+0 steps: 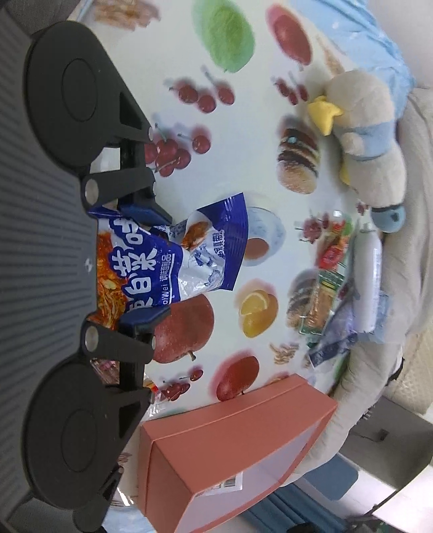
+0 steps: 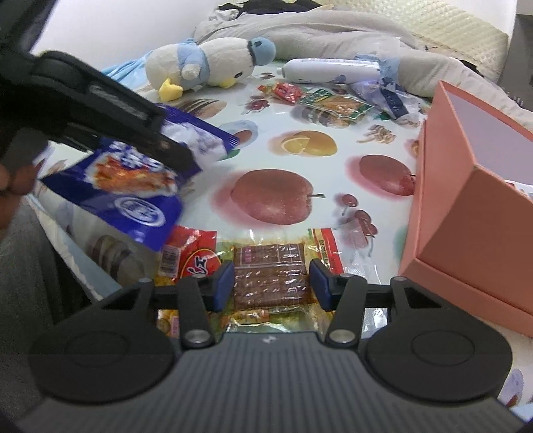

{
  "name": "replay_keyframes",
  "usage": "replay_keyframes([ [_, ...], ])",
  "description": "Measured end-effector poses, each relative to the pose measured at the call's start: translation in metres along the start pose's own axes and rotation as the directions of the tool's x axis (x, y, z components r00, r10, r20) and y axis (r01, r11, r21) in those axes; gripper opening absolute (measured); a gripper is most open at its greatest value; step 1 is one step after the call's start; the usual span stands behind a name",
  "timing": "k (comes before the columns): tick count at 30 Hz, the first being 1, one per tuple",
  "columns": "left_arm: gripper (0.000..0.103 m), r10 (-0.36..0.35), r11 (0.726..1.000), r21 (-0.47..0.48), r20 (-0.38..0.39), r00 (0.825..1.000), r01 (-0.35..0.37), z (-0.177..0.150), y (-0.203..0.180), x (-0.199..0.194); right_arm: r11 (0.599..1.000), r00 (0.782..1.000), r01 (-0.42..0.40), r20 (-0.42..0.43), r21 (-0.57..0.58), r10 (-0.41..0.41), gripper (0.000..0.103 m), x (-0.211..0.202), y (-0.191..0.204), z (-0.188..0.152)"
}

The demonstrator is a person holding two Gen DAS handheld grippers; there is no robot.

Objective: Organize snacks
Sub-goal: 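Lift both held packets and carry them over the pink box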

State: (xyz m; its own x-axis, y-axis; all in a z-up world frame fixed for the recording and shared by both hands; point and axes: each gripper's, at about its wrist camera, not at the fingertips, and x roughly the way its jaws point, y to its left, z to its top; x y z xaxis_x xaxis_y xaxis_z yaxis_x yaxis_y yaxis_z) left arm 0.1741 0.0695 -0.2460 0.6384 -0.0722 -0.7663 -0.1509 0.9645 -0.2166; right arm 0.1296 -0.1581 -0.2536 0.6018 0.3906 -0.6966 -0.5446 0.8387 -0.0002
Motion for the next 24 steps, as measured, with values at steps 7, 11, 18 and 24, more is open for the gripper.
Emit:
replay_keyframes([
  [7, 0.057, -0.024, 1.000, -0.002, 0.012, 1.000, 0.024, -0.010, -0.003, -0.027, 0.998, 0.998, 0.044, 0.034, 0.041, -0.045, 0.052, -0.019, -0.004, 0.004],
  [11, 0.057, -0.039, 0.999, -0.009, 0.008, 0.999, 0.039, -0.013, -0.008, -0.044, 0.997, 0.996, 0.066, 0.053, 0.029, -0.067, 0.052, -0.036, -0.005, 0.011],
  [18, 0.057, -0.030, 0.999, 0.027, 0.059, 0.998, 0.028, 0.000, -0.023, -0.079, 0.993, 0.989, 0.106, 0.102, 0.045, -0.110, 0.052, -0.066, -0.015, 0.030],
  [24, 0.057, -0.058, 0.998, 0.034, 0.070, 0.996, 0.056, 0.006, -0.036, -0.100, 0.990, 0.981, 0.123, 0.140, 0.072, -0.132, 0.052, -0.095, -0.022, 0.043],
])
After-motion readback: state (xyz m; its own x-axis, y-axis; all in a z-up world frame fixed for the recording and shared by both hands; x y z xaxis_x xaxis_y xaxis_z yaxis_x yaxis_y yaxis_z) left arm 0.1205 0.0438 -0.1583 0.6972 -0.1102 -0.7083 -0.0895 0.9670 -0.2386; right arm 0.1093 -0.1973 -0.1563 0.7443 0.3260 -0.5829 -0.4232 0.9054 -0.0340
